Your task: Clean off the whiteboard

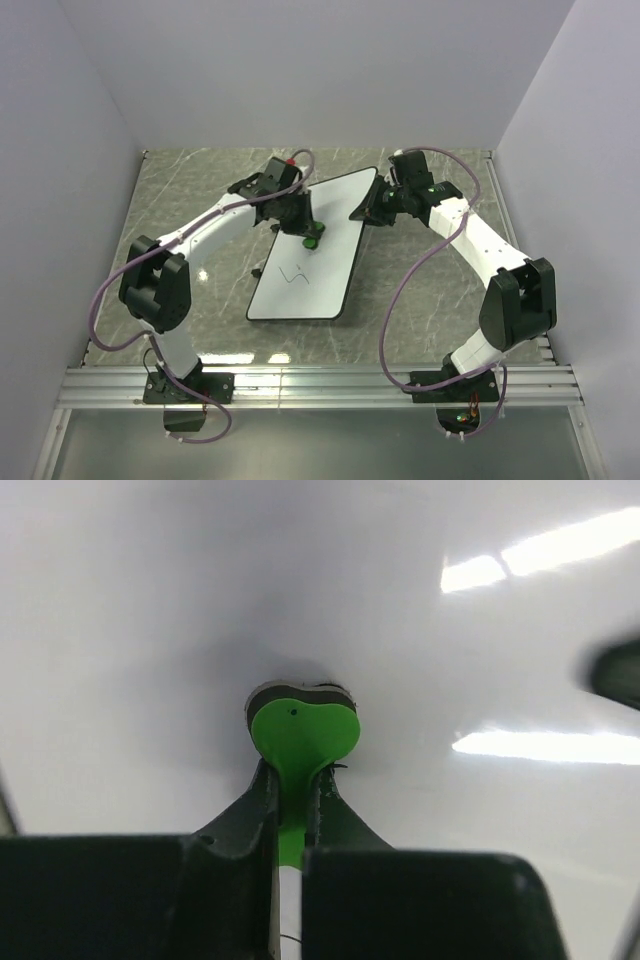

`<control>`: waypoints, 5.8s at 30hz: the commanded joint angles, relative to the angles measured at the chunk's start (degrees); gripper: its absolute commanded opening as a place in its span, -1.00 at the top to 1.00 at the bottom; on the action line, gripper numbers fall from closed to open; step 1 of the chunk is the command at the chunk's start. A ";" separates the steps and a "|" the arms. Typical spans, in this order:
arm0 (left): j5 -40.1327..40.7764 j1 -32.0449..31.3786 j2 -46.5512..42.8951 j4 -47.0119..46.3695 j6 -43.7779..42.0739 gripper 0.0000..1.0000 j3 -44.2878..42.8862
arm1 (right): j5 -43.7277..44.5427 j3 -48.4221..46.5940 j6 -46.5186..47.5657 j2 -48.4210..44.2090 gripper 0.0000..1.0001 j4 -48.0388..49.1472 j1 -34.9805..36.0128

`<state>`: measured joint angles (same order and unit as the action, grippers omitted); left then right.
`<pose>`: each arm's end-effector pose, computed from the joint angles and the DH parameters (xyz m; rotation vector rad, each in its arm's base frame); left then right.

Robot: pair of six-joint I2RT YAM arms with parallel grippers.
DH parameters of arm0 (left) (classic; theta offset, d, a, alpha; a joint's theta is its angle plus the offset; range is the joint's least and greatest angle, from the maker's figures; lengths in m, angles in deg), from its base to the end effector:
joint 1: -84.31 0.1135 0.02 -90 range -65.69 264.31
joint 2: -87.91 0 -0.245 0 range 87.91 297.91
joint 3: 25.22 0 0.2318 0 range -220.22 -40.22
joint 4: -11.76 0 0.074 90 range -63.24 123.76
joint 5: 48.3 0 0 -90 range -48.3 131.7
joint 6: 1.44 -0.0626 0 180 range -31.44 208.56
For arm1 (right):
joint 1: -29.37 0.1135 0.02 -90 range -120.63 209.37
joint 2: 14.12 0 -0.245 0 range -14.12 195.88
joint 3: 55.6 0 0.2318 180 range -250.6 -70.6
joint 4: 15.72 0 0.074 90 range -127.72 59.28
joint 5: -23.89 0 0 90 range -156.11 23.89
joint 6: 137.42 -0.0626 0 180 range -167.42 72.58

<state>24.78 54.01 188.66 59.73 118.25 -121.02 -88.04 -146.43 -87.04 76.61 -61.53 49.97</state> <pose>0.3166 -0.2061 0.2274 0.1445 2.6170 -0.7761 0.3167 0.1440 0.2643 0.2186 2.4976 0.9292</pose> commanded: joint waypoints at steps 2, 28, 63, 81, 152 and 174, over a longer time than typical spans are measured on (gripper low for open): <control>-12.68 -6.61 3.23 11.32 -0.34 0.99 -4.02 | 2.42 -0.02 7.27 1.37 1.00 -5.23 1.99; -6.89 8.33 4.02 -4.76 1.87 0.99 16.64 | 3.39 1.30 7.98 -0.65 1.00 -6.19 1.90; -5.84 4.08 -12.78 -1.15 4.41 0.99 29.55 | 6.20 -0.47 4.81 3.05 1.00 -8.75 1.99; -9.00 11.07 -3.19 -5.47 0.89 0.99 22.79 | 6.99 2.62 4.46 0.67 1.00 -8.57 1.90; 11.64 30.13 -9.25 7.02 -4.03 0.78 13.20 | 10.59 -5.82 5.34 3.40 -0.62 -11.55 0.76; 17.65 30.13 -13.63 10.80 -0.16 -0.99 5.74 | 6.47 -12.67 10.43 -6.53 -0.73 -15.07 -2.41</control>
<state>43.88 84.22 178.30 69.28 116.90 -112.45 -80.50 -155.68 -78.58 73.40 -75.82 47.91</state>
